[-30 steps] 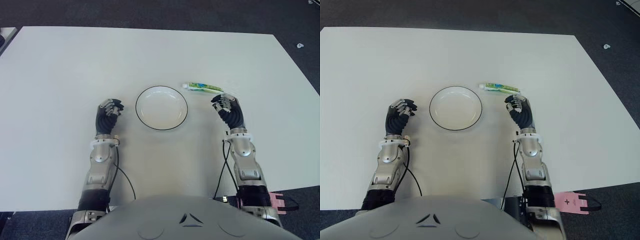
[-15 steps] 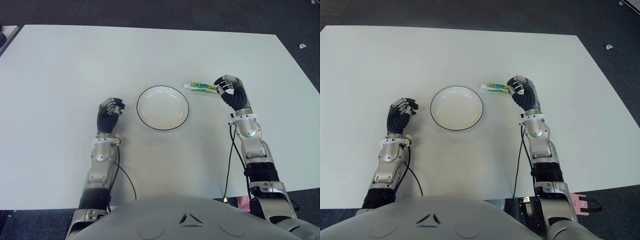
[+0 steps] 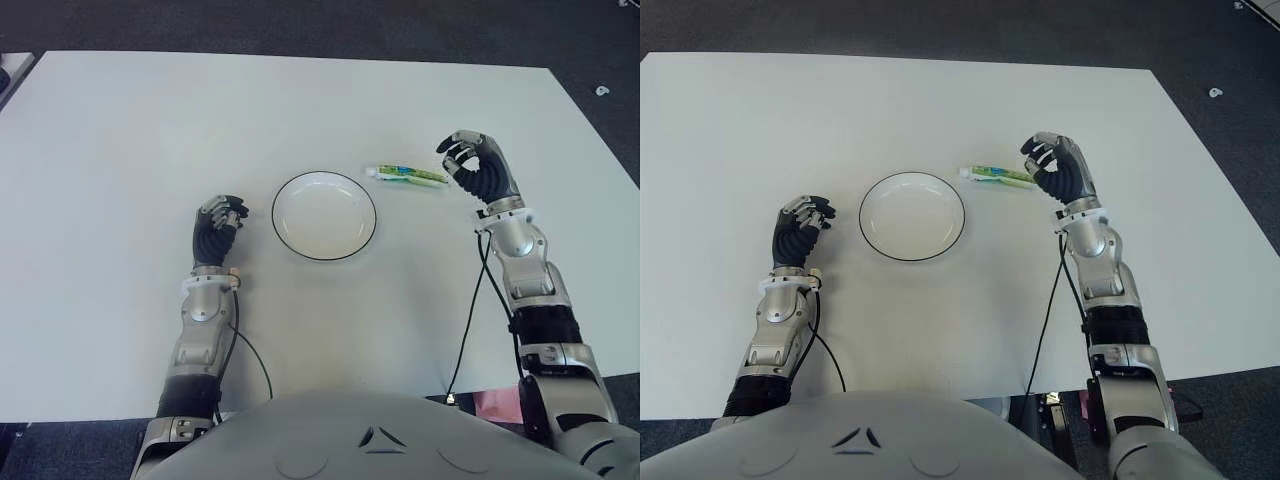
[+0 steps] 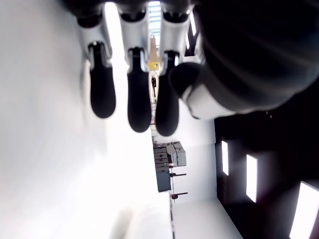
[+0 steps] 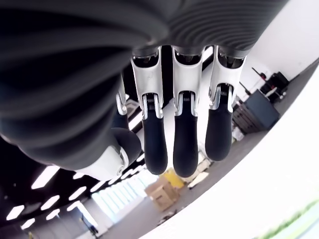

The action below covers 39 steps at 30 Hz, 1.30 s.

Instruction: Put the toothpaste on the table into the plate.

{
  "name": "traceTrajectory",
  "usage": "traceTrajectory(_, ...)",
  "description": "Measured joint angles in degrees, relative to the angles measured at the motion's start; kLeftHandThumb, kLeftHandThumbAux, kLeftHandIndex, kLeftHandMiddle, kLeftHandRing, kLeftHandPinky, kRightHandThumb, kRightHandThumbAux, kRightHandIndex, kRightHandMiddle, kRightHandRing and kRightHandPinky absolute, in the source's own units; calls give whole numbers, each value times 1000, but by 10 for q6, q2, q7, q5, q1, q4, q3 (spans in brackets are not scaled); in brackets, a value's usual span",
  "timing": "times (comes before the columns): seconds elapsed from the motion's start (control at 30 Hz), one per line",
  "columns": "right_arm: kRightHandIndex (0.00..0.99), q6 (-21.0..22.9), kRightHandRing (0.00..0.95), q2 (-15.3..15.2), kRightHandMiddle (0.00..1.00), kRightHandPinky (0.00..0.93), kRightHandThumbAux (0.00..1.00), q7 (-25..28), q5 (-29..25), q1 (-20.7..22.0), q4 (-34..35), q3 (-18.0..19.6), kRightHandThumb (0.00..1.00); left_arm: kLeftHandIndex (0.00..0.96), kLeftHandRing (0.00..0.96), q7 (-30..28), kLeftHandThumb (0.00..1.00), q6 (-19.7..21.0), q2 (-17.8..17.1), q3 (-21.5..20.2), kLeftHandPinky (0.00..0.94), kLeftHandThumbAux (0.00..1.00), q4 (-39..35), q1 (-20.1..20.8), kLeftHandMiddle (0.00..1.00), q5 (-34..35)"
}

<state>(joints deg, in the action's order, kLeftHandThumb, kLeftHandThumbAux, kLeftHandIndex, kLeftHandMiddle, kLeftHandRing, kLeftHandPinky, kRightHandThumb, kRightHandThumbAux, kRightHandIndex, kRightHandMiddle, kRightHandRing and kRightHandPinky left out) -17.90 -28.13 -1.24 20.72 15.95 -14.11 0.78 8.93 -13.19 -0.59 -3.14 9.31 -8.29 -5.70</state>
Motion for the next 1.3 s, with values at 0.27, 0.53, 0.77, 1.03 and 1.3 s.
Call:
traceTrajectory(0.27, 407, -30, 372, -41, 305, 411, 723, 38, 16, 76, -77, -27, 691, 432, 496, 0, 711, 0, 2, 0, 501, 719, 2, 3, 499, 0)
traceTrajectory(0.53, 143, -54, 132, -77, 123, 140, 511, 84, 55, 160, -170, -77, 567, 432, 495, 3, 711, 1, 4, -1, 501, 720, 2, 4, 501, 0)
traceTrajectory(0.77, 48, -65, 19, -88, 21, 25, 419, 82, 109, 227, -252, -128, 541, 432, 497, 3, 712, 0, 6, -1, 505, 720, 2, 4, 502, 0)
traceTrajectory(1.03, 4, -84, 0, -65, 0, 1, 328, 39, 175, 320, -405, -203, 552, 430, 495, 3, 713, 0, 7, -1, 498, 721, 2, 5, 499, 0)
traceTrajectory(1.3, 0, -99, 0, -50, 0, 0, 235, 11, 197, 370, -502, -246, 575, 430, 494, 3, 714, -2, 8, 0, 504, 721, 1, 5, 496, -3)
